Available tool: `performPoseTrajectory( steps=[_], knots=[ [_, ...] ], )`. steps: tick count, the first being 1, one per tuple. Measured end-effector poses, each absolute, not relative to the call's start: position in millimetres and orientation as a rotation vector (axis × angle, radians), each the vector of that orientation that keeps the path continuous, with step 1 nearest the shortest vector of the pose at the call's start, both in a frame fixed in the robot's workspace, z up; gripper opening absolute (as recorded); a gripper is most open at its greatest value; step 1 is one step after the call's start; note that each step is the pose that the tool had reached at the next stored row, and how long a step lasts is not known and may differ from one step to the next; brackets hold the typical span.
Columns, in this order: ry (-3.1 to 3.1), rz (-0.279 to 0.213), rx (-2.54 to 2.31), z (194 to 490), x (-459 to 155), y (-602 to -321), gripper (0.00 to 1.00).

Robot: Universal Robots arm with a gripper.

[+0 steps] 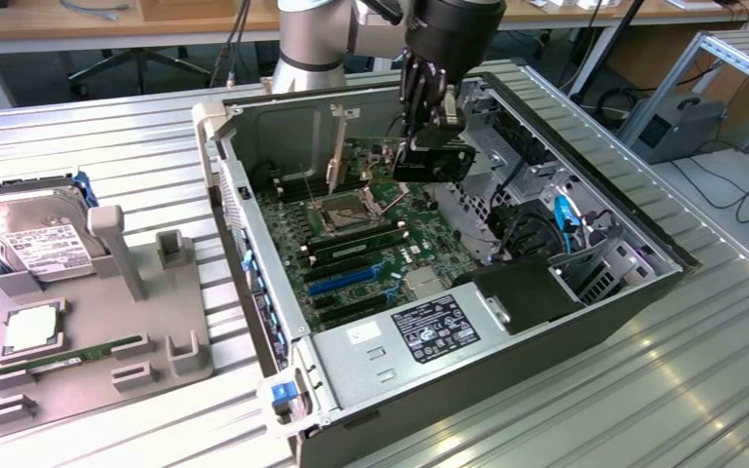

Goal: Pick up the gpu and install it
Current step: 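Insert the gpu into the slot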

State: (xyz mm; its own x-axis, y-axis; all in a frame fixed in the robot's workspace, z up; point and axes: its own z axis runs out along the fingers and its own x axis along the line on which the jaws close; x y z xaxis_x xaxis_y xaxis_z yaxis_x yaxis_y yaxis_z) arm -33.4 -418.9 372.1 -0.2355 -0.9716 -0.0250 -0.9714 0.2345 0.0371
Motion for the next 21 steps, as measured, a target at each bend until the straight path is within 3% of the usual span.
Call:
performPoseTrajectory(
  steps=[21],
  knots=[
    [-2.428, -0.070, 1.985, 371.9, -33.4, -419.0, 0.27]
  ],
)
